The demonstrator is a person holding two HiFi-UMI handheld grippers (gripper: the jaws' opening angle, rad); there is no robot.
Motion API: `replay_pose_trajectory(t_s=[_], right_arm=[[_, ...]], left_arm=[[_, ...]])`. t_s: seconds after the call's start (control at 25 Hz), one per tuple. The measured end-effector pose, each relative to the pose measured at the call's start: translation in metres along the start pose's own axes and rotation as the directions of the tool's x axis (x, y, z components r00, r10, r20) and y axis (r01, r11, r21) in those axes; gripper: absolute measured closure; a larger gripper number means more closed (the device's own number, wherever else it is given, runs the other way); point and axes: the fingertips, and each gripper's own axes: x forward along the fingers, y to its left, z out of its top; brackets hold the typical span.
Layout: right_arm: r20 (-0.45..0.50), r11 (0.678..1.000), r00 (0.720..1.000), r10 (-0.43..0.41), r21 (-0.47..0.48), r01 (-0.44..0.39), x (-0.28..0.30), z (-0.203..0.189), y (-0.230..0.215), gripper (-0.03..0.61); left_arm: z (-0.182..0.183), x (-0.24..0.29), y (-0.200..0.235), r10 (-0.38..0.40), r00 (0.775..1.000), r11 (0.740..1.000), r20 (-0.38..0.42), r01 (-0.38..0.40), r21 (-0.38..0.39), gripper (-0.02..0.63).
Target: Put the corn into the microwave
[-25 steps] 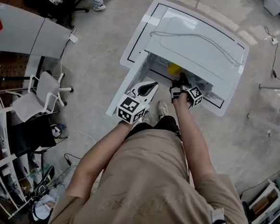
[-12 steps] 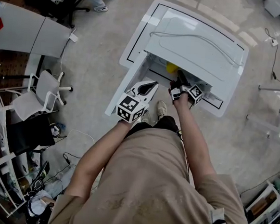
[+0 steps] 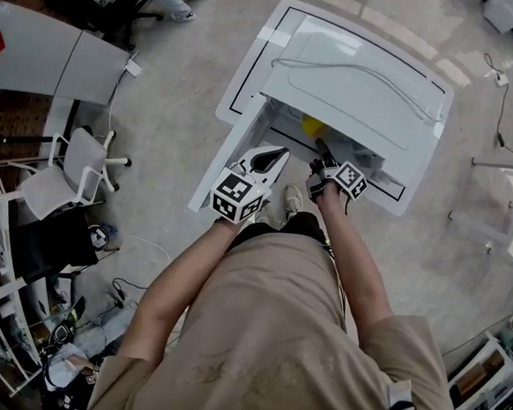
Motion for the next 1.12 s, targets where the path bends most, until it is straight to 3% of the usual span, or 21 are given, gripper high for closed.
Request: replay_pose_trajectory(t_s=[0.08,0.2,0.28,0.44,0.52,0.72,0.96,1.12], right_arm=[[-0.017,0.988,0.997,-0.073,-0.135,0.070,-0.008,-0.003,-0.005,0.377],[-0.008,0.913,0.979,-0.205,-0.361,0.188,-0.016,-0.003,-0.013,0.377],[0.020,0.827,0.965,-0.262,-0.510,0.235,-0.017,0.000,-0.015,0.377],[0.069,0.622,0.947,-0.315,-0.738,0.261,-0.009,0.003,-0.009,0.368],[0.072,0.561,0.944,-0.323,-0.788,0.252,-0.004,0.002,-0.008,0.349],[0.063,0.534,0.939,-0.338,-0.809,0.247,0.006,0.001,-0.008,0.344],[0.086,0.438,0.931,-0.356,-0.864,0.247,0.018,0.006,-0.006,0.344],[0.088,0.442,0.927,-0.365,-0.860,0.256,0.026,0.012,-0.004,0.344]], left_arm=[[0.001,0.001,0.000,0.002,1.000,1.000,0.000,-0.002,-0.002,0.607],[0.001,0.001,0.002,0.007,1.000,1.000,-0.001,-0.007,-0.005,0.607],[0.001,0.001,0.002,0.010,1.000,1.000,-0.002,-0.010,-0.004,0.607],[0.002,0.001,0.003,0.018,1.000,1.000,-0.001,-0.018,-0.006,0.607],[0.002,0.001,0.003,0.021,1.000,1.000,-0.002,-0.021,-0.004,0.607],[0.000,0.002,0.004,0.023,1.000,1.000,-0.003,-0.023,-0.006,0.607],[0.000,0.001,0.000,0.028,1.000,1.000,0.000,-0.028,-0.006,0.607],[-0.001,-0.004,0.003,0.046,0.999,0.999,0.000,-0.046,-0.013,0.607]])
